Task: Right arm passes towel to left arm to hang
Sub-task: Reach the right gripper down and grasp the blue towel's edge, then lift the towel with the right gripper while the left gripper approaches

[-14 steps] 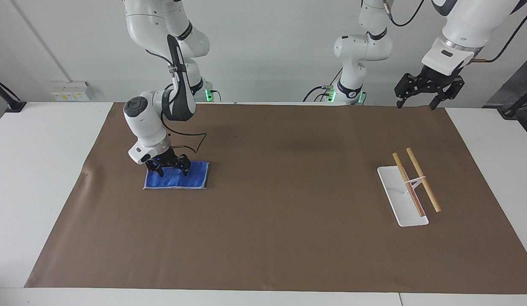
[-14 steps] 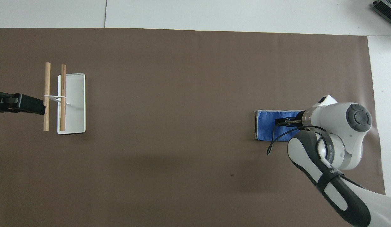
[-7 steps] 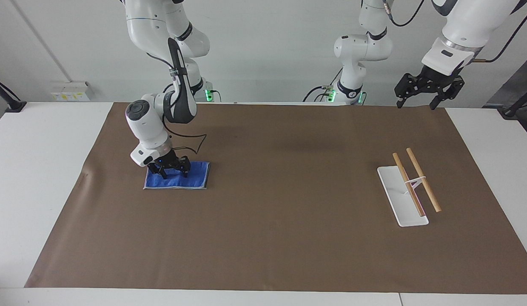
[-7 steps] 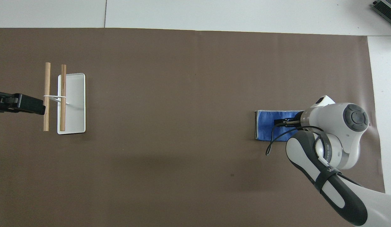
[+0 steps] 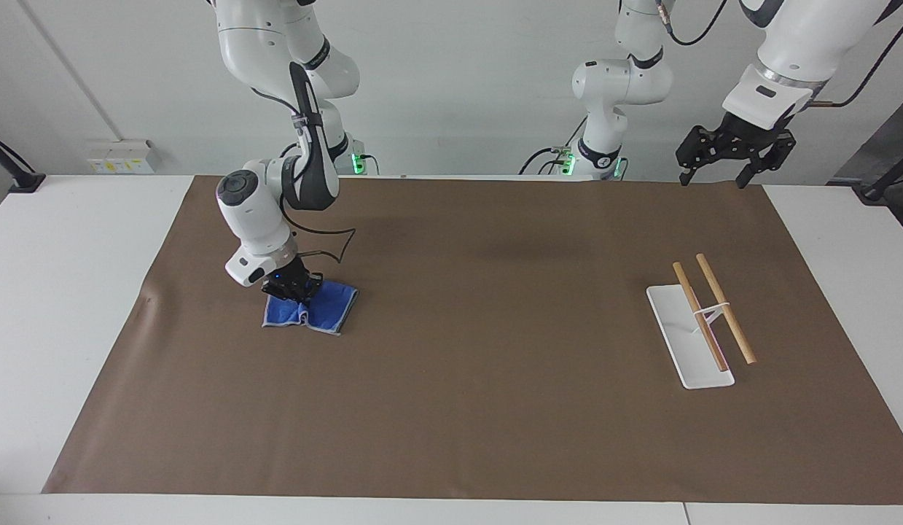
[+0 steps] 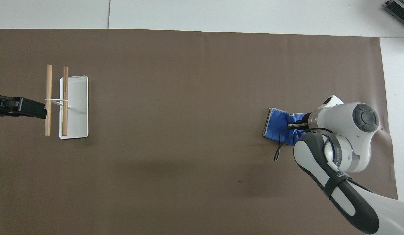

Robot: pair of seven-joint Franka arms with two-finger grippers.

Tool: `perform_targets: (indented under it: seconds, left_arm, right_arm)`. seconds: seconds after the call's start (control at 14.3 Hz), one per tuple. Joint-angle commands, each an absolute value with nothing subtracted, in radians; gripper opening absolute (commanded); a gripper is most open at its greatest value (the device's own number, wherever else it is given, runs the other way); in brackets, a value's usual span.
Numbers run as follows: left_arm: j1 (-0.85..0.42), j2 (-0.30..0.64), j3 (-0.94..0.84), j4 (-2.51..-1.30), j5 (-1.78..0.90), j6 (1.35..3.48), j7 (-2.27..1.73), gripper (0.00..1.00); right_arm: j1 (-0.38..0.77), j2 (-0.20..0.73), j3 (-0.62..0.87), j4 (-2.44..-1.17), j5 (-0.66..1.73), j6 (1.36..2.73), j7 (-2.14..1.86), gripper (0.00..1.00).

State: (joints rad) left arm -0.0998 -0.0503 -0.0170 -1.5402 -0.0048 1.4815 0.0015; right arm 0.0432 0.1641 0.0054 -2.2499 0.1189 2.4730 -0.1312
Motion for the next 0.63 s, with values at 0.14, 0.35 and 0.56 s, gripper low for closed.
perform_targets:
  seconds: [0.14, 0.35, 0.56]
  left_arm:
    - [-0.098, -0.078, -0.014, -1.568, -0.018, 1.476, 0.005, 1.0]
    - [-0.098, -0.077, -0.014, -1.568, -0.018, 1.476, 0.005, 1.0]
    - [-0.098, -0.078, -0.015, -1.568, -0.018, 1.482, 0.002, 1.0]
  right_arm:
    - [0.051, 0.141, 0.049, -2.172, 0.155, 2.389, -0.202, 0.0]
    - [0.051, 0.13, 0.066, -2.085, 0.352, 2.266, -0.219, 0.0]
    - [0.052, 0.124, 0.075, -2.036, 0.513, 2.22, -0.242, 0.0]
